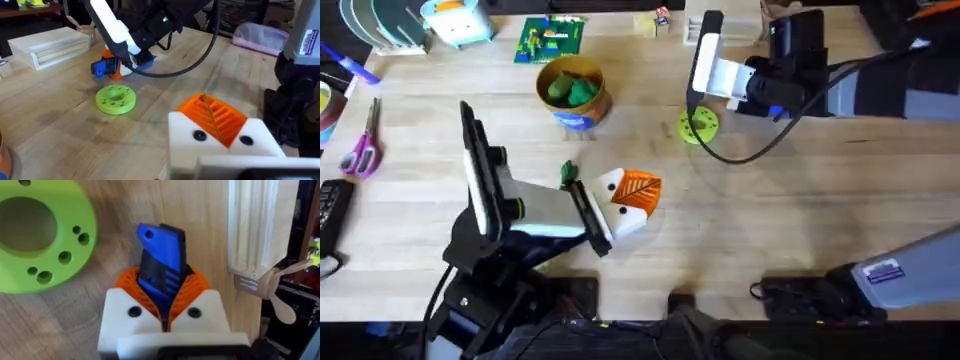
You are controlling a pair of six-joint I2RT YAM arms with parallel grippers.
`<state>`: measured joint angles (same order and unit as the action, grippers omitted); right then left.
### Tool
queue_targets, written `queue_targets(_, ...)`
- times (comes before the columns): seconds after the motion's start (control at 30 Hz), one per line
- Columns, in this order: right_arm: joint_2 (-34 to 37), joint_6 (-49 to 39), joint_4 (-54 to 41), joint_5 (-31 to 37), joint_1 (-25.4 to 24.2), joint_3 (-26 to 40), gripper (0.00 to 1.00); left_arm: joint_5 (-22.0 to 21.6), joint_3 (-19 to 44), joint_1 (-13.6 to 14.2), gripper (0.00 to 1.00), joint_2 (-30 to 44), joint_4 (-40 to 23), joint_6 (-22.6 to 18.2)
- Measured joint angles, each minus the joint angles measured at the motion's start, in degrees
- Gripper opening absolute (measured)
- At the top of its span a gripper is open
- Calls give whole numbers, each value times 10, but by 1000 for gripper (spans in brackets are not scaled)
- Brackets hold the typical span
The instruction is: Pick up the gripper from the table and insert it into the empty holder that is missing its gripper. Then pick up a screw, insert it into the mounting hole, and use the screwdriver to tighten it. Finally, clean up the table by picking up the vegetable and placing it into the bucket.
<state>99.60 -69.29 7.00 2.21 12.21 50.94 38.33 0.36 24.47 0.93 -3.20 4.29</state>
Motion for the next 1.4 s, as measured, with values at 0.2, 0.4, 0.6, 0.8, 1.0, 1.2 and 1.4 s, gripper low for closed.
queue_targets(0.2, 3, -11, 0, 9, 0, 3, 541, 0, 0, 0, 9, 0, 0, 0)
queue_targets(0.4, 0, 8, 2, 16, 0, 16, 989, 0, 0, 0, 9, 0, 0, 0)
queue_targets(0.6, -33, 115, -39, 16, 4, 15, 990, 0, 0, 0, 444, 0, 0, -2)
queue_targets(0.8, -127, 264, -115, 15, 19, 15, 990, 0, 0, 0, 991, 0, 0, -1)
queue_targets(1.0, -209, 368, -180, 14, 77, 15, 990, -8, 0, 0, 993, 0, 1, -2)
queue_targets(1.2, -224, 398, -186, 12, 141, 15, 991, -83, 28, 0, 992, 0, -57, 24)
queue_targets(1.4, -224, 406, -185, 11, 177, 15, 990, -231, 188, 0, 992, 39, -262, 50)
